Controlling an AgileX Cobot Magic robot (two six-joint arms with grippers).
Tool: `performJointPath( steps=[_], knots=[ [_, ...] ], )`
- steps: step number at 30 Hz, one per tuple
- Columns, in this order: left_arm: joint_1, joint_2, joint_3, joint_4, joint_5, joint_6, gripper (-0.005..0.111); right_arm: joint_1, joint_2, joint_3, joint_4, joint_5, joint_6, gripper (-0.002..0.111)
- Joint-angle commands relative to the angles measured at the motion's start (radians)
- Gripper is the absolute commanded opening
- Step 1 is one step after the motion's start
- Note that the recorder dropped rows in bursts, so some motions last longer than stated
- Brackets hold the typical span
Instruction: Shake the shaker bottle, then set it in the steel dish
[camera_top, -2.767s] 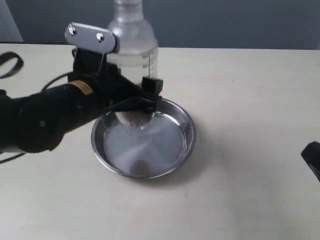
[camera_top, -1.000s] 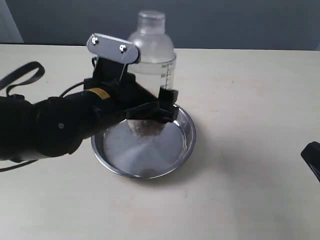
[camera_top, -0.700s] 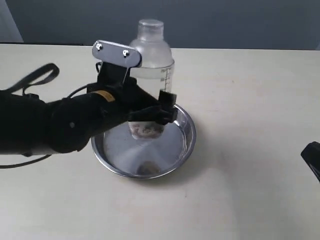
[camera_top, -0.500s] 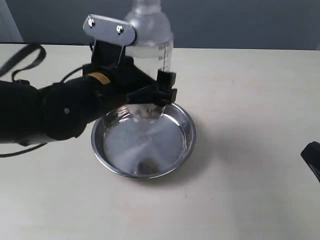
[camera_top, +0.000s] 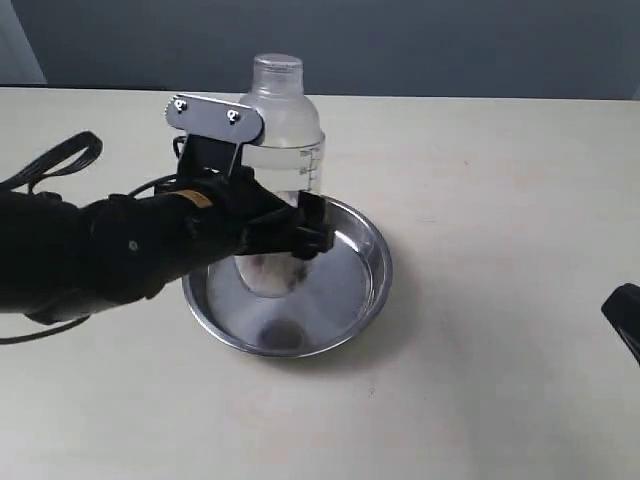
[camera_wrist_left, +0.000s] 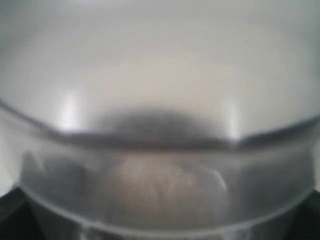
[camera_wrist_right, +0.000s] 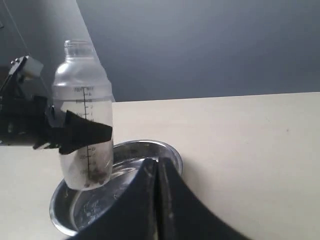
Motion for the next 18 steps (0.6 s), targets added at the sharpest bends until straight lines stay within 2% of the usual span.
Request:
performJointPath(
  steps=[1, 3, 5, 7, 10, 12, 14, 16, 18],
  knots=[
    [-0.081, -0.151, -0.031, 0.132, -0.131, 0.003, 0.0, -0.001, -0.004, 0.002, 0.003, 0.0, -0.004, -0.001],
    [-0.06, -0.103, -0.028, 0.044, -0.145, 0.083, 0.0, -0.001, -0.004, 0.002, 0.003, 0.0, -0.004, -0.001],
    [-0.015, -0.009, -0.022, -0.059, -0.078, 0.113, 0.0, -0.001, -0.004, 0.002, 0.003, 0.0, -0.004, -0.001],
    [-0.007, 0.018, -0.018, -0.059, -0.01, 0.068, 0.0, -0.001, -0.004, 0.002, 0.003, 0.0, -0.004, -0.001],
    [-0.069, -0.053, -0.026, 0.029, -0.093, 0.01, 0.0, -0.001, -0.004, 0.002, 0.003, 0.0, -0.004, -0.001],
    [-0.093, -0.115, -0.047, 0.082, -0.138, 0.028, 0.0, -0.001, -0.004, 0.002, 0.003, 0.0, -0.004, -0.001],
    [-0.082, -0.109, -0.052, 0.06, -0.136, 0.076, 0.0, -0.001, -0.004, 0.002, 0.003, 0.002, -0.004, -0.001],
    [-0.046, -0.035, -0.04, -0.033, -0.098, 0.127, 0.0, -0.001, -0.004, 0.002, 0.003, 0.002, -0.004, -0.001],
    [-0.035, 0.011, -0.029, -0.067, -0.059, 0.113, 0.0, -0.001, -0.004, 0.002, 0.003, 0.002, -0.004, -0.001]
  ],
)
